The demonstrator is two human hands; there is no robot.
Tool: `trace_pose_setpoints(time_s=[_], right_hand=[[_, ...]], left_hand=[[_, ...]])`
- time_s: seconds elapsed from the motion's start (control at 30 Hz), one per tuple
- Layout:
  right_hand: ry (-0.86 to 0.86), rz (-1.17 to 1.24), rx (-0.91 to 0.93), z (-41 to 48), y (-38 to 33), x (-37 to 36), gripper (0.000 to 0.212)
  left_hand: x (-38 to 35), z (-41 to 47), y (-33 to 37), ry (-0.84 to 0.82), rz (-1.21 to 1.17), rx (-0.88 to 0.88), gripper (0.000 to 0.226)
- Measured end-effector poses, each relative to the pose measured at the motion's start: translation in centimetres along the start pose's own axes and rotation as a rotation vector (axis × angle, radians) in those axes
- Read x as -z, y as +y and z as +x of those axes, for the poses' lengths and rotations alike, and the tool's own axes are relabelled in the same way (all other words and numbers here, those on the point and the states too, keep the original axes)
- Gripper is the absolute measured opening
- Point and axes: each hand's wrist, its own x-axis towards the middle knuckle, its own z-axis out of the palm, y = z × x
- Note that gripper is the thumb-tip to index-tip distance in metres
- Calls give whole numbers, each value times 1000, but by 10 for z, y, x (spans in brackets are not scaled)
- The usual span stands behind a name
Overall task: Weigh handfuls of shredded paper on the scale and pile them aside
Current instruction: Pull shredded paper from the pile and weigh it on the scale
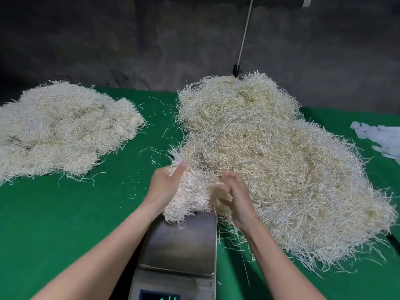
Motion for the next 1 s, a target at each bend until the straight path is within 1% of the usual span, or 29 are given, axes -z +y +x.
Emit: trace_pose_setpoints(time_s=[0.03,0.07,0.1,0.13,0.17,0.2,0.23,0.27,0.3,0.33,0.37,0.4,0.43,0.47,0.5,0.53,0.57,0.6,0.63,0.67,0.73,0.8,0.83,0.93,0.97,1.0], right_hand=[[-15,5,0,1,-4,-1,53],[-70,-87,12,0,-8,-8,68],[-125,-232,13,-5,-11,-20,79],[-147,-359,12,-8,-10,-31,81],[-87,-380,26,-9,-12,-38,70],[17,-285,28,-8,-15,-39,50],[112,-194,8,-5,-19,-37,42],[198,-115,-14,-1,-20,-32,49],[255,-80,-51,3,-21,-27,59],[297,-105,-49,6,-20,-24,65],[330,-161,-17,6,-19,-25,66],[351,-261,45,0,-15,-30,64],[354,-356,104,-10,-8,-37,61],[333,-423,186,-22,2,-46,57],[296,-463,252,-35,11,-56,52],[269,-489,305,-45,16,-64,43],[263,-496,332,-48,18,-68,39],[276,-502,322,-43,17,-67,39],[295,-522,279,-34,14,-62,39],[312,-531,250,-26,10,-56,38],[326,-487,268,-22,11,-48,39],[327,-464,268,-34,22,-60,44],[306,-480,257,-40,28,-68,47],[235,-493,181,-38,28,-80,60],[222,-479,122,-31,24,-79,63],[235,-439,60,-25,20,-78,59]], left_hand=[[-3,-4,5,-48,38,-51,54],[-10,-9,9,-92,63,-78,59],[-18,-13,12,-118,47,-72,60],[-23,-16,14,-103,-22,-36,60],[-24,-19,19,-63,-135,14,62],[-22,-21,21,-3,-267,60,67],[-17,-23,20,40,-380,117,70],[-13,-26,17,34,-460,187,71],[-11,-33,14,-35,-529,275,78],[-13,-44,14,-147,-587,339,86],[-19,-53,17,-246,-641,369,91],[-24,-57,20,-270,-684,367,93],[-27,-55,24,-228,-716,362,92],[-28,-49,27,-119,-740,362,86],[-26,-40,31,13,-740,378,78],[-22,-30,31,131,-670,382,72],[-20,-24,28,218,-562,365,67],[-21,-25,23,241,-483,308,60],[-25,-34,19,222,-439,261,52],[-30,-46,15,182,-426,235,56],[-31,-59,7,124,-373,226,64],[-21,-52,3,136,-339,189,51],[-16,-46,2,164,-327,190,49],[-5,-40,-4,192,-336,279,50],[-3,-39,-7,190,-338,311,48],[2,-37,-7,209,-348,338,44]])
